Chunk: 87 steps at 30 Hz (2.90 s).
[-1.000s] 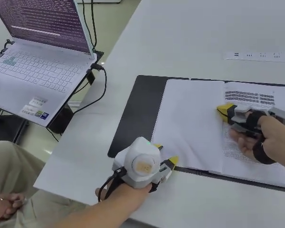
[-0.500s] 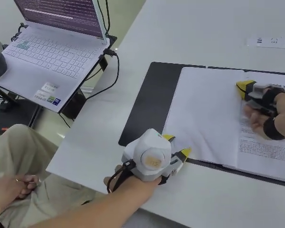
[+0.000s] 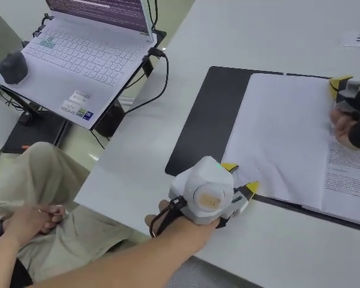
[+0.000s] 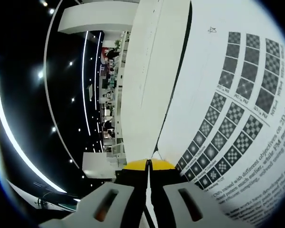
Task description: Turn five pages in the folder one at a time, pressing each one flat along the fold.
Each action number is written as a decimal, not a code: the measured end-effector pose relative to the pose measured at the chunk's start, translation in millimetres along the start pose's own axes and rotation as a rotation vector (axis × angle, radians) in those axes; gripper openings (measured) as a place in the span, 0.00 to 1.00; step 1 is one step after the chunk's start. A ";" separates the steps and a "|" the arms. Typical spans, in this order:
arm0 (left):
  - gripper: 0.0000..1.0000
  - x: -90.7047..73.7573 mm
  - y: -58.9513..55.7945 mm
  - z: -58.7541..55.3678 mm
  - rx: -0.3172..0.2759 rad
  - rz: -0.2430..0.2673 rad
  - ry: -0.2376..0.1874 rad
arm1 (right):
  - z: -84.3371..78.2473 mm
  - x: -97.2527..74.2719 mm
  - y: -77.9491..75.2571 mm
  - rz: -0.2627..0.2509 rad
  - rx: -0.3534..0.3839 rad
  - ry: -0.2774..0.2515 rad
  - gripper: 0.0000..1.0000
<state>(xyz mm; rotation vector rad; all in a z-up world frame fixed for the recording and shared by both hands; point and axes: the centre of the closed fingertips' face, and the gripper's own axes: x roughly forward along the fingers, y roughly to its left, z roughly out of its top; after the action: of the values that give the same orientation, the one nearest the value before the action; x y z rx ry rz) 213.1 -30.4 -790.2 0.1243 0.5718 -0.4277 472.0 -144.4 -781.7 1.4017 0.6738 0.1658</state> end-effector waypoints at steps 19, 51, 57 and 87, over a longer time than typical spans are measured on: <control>0.28 -1.1 0.1 1.6 -0.006 -0.001 -0.002 | -22.2 -21.3 -5.7 0.003 -0.015 0.149 0.00; 0.28 -0.7 -0.2 -0.3 -0.015 0.001 0.007 | -104.2 -128.3 -42.8 0.020 -0.034 0.436 0.00; 0.28 -1.6 -1.2 0.3 -0.017 0.001 0.004 | -116.9 -147.1 -53.0 0.016 -0.051 0.474 0.00; 0.28 -1.2 -1.4 0.9 -0.022 0.000 0.027 | -172.2 -241.3 -88.2 -0.031 -0.019 0.560 0.00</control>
<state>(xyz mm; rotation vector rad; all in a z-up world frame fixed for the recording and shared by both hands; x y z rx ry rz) 212.1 -31.5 -788.8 0.1093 0.6026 -0.4204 163.0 -132.8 -786.7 1.3296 1.1494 0.5512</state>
